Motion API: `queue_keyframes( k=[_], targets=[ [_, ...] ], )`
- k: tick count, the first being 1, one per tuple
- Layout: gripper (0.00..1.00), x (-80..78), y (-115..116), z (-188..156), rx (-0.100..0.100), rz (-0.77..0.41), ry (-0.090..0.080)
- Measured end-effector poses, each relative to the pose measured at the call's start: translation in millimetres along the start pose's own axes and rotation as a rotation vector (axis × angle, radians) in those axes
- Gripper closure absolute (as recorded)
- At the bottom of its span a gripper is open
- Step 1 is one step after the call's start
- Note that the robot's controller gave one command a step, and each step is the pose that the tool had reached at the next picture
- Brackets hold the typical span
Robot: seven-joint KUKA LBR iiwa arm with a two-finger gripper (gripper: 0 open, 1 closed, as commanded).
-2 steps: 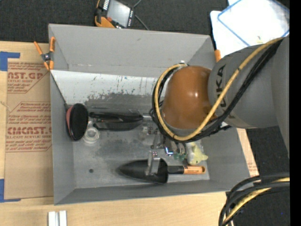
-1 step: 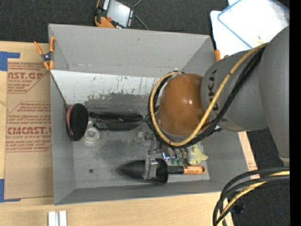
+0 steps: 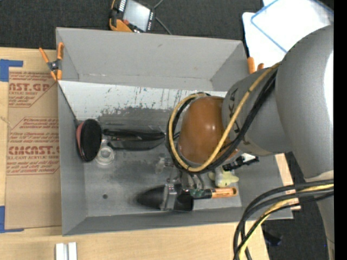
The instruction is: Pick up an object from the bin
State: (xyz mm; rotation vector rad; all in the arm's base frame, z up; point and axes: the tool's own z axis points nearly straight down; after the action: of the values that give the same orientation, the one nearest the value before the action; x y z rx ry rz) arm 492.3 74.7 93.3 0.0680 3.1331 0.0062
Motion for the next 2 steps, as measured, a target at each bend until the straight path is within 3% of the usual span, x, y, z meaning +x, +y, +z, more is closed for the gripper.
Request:
queue_keyframes(
  k=[1,2],
  targets=[
    [0.0,-4.8,-45,-2,0.001,-0.124,-0.001],
    [0.0,-20.0,-66,21,-0.002,-0.313,-0.001]
  ],
)
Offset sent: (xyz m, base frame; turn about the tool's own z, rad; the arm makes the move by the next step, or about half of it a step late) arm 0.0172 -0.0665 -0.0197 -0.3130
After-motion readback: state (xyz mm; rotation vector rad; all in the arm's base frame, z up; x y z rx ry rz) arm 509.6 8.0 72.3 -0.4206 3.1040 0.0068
